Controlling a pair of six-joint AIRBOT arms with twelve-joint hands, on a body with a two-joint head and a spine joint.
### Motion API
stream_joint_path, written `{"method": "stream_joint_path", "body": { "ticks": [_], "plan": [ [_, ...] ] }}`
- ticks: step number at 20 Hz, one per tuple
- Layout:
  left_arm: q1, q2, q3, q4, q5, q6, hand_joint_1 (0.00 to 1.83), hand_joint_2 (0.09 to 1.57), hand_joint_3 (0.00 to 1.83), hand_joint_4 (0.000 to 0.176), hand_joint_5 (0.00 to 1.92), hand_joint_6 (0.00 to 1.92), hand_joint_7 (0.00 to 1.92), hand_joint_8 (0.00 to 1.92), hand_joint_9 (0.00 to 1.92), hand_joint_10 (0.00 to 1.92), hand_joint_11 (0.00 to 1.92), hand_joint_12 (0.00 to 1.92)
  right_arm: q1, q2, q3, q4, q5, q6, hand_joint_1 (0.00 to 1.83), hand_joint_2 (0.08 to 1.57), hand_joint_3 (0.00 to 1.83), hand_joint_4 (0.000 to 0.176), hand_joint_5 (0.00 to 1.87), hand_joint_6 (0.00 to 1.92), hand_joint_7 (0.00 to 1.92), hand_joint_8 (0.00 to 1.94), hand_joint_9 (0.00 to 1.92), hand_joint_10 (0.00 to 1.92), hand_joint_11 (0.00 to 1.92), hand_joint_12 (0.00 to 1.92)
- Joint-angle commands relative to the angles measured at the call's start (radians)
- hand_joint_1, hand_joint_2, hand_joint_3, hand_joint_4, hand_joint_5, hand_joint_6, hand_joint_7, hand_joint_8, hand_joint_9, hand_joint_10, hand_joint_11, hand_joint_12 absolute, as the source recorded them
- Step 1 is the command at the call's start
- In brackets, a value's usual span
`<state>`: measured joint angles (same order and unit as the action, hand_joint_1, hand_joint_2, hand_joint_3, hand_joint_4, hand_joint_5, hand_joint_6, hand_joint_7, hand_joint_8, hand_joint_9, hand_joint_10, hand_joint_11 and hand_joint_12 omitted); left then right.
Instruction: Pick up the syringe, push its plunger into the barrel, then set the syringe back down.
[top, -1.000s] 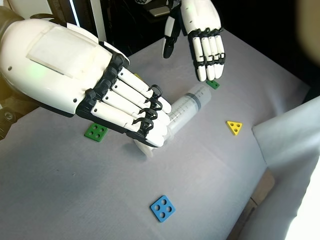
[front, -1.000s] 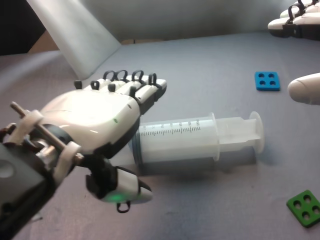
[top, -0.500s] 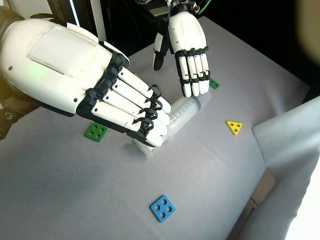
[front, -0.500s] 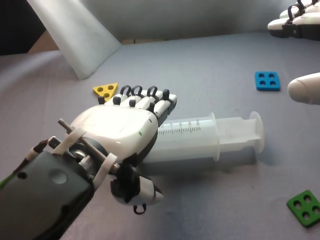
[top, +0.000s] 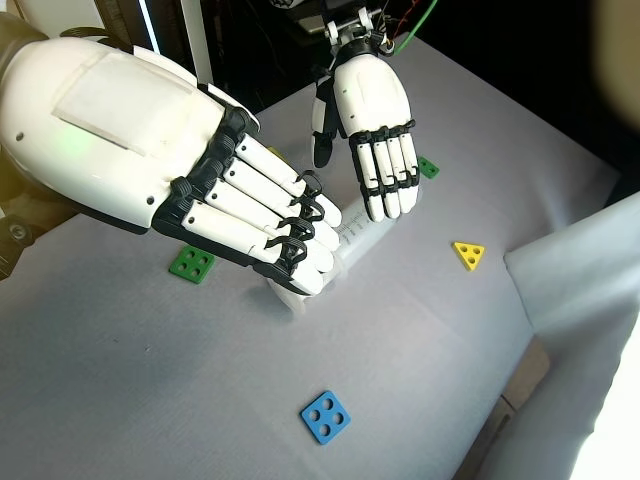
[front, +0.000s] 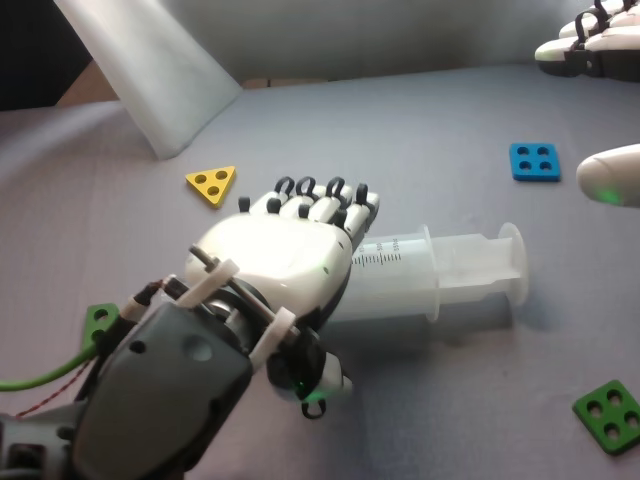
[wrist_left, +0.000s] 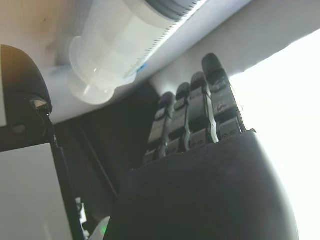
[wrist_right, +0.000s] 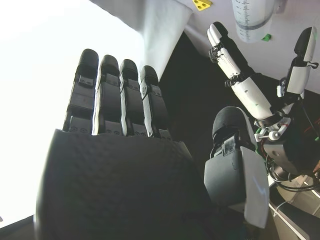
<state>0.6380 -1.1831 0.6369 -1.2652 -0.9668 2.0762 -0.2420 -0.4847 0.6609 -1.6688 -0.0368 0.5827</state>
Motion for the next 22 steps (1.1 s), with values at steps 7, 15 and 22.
{"method": "stream_joint_path", "body": {
  "ticks": [7,15,22],
  "plan": [
    [0.017,-0.069,0.066,0.061,-0.068,0.040,1.16,0.90,0.00,0.000,0.00,0.00,0.00,0.00,0.00,0.00,0.00,0.39,0.010,0.001,0.001,-0.002,-0.010,0.000,0.00,1.24,0.01,0.000,0.19,0.00,0.15,0.00,0.11,0.00,0.00,0.29],
    [0.029,-0.131,0.153,0.052,-0.082,0.060,1.15,0.93,0.00,0.000,0.06,0.01,0.00,0.00,0.03,0.01,0.00,0.35,0.010,0.000,0.001,-0.002,-0.004,-0.001,0.00,1.24,0.00,0.000,0.20,0.00,0.17,0.00,0.11,0.00,0.00,0.28],
    [0.021,-0.183,0.220,0.040,-0.082,0.065,1.16,0.90,0.00,0.000,0.00,0.00,0.00,0.00,0.00,0.00,0.00,0.29,0.010,0.000,0.001,-0.002,-0.002,-0.002,0.00,1.24,0.00,0.000,0.22,0.00,0.18,0.00,0.13,0.00,0.00,0.33]
  ]
}}
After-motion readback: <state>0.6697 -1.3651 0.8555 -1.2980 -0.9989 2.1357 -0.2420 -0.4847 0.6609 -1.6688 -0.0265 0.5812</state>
